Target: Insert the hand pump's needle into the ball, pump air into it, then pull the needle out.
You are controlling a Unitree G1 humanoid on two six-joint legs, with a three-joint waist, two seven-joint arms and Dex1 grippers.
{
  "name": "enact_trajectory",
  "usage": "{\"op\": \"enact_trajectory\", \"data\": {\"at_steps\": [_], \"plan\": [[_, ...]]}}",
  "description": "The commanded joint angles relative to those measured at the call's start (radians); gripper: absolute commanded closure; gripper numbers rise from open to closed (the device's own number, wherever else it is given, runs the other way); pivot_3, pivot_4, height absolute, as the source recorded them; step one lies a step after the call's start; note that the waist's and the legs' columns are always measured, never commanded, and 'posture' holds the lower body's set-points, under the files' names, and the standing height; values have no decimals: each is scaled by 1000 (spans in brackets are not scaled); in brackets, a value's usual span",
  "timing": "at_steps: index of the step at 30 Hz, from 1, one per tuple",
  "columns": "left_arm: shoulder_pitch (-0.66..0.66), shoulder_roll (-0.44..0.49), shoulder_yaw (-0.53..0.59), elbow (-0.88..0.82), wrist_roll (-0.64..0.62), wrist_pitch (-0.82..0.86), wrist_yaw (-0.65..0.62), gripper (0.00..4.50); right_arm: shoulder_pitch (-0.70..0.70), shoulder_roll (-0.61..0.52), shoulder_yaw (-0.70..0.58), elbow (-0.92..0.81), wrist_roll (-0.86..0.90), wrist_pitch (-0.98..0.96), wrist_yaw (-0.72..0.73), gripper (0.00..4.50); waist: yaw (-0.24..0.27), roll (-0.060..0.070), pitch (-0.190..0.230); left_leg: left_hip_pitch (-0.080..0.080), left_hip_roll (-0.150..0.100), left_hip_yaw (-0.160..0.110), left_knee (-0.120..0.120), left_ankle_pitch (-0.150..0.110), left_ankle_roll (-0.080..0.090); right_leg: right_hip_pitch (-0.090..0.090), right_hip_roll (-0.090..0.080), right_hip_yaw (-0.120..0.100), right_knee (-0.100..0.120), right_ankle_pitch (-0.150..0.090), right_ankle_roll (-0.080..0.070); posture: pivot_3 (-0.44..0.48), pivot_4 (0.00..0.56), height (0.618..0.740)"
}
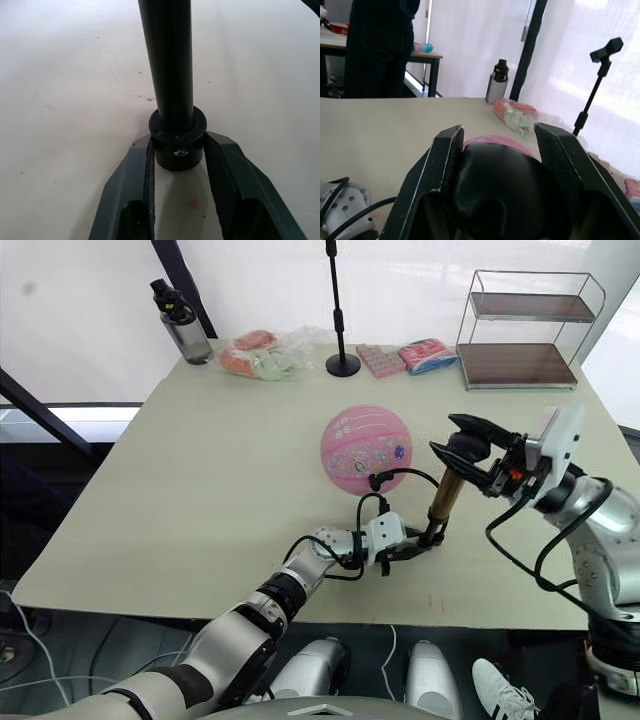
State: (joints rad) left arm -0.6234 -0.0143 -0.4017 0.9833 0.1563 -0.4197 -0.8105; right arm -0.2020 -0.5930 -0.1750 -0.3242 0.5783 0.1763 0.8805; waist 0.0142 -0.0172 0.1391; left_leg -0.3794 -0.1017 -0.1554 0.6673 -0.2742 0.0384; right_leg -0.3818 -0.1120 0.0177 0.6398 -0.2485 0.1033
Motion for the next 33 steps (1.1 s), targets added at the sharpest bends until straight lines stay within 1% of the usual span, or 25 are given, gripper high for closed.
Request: {"op": "enact_trajectory", "data": {"at_steps": [1, 4, 10, 15, 18, 21, 24, 25, 28, 33], "plan": [[40, 17, -46, 71, 65, 50, -16, 3422, 66, 56, 105, 85, -87, -43, 9, 2480, 0, -1, -1, 0, 0, 0, 0, 0, 0, 0, 1, 0, 0, 0, 0, 0, 150, 736], [40, 16, -45, 71, 65, 51, -14, 3422, 108, 100, 138, 167, -154, -116, 9, 2480, 0, -3, -5, 0, 1, -1, 0, 0, 0, 0, 1, 0, 0, 0, 0, 0, 150, 736], [40, 17, -45, 74, 64, 51, -12, 3422, 140, 161, 183, 298, -245, -208, -16, 2480, -1, -4, -11, 2, 1, -1, 0, 0, 0, 2, 2, 1, 0, 0, 0, 0, 150, 736], [43, 19, -44, 70, 63, 53, -11, 3422, 148, 177, 194, 320, -282, -241, -35, 2480, -2, -3, -15, 4, 2, -1, -1, 0, 0, 3, 3, 1, 0, 0, 0, 0, 150, 736], [45, 21, -45, 68, 62, 55, -15, 3422, 127, 153, 168, 254, -214, -198, -6, 2480, -2, -3, -16, 4, 2, -1, -1, 0, 0, 3, 4, 1, 0, 0, 0, 0, 150, 736], [45, 23, -46, 66, 63, 54, -18, 3422, 72, 95, 106, 143, -83, -102, 23, 2480, -2, -3, -16, 4, 2, -1, -1, 0, 0, 3, 4, 1, 0, 0, 0, 0, 150, 736], [47, 25, -47, 65, 64, 52, -21, 3422, 16, 29, 41, 65, 23, -7, 28, 2480, 0, 5, -8, 2, 2, 0, -1, 0, 0, 2, 3, 2, 0, 0, -1, 0, 150, 736], [47, 25, -47, 64, 64, 53, -22, 3422, -1, 10, 19, 45, 58, 27, 25, 2480, 0, 5, -8, 0, 2, -1, -1, 0, 0, 0, 3, 2, 0, 0, -1, 0, 150, 736], [46, 23, -48, 63, 65, 54, -24, 3422, -73, -62, -67, 11, 166, 119, 23, 2480, 1, 11, -2, -2, 1, 0, -1, 0, 0, -1, 2, 2, 0, 0, -1, 0, 150, 736], [45, 22, -47, 63, 67, 55, -26, 3422, -165, -126, -160, -2, 277, 220, -8, 2480, 2, 8, 2, -4, 0, -1, -1, 0, 0, -3, 1, 1, -2, 0, -1, 0, 150, 736]]}}
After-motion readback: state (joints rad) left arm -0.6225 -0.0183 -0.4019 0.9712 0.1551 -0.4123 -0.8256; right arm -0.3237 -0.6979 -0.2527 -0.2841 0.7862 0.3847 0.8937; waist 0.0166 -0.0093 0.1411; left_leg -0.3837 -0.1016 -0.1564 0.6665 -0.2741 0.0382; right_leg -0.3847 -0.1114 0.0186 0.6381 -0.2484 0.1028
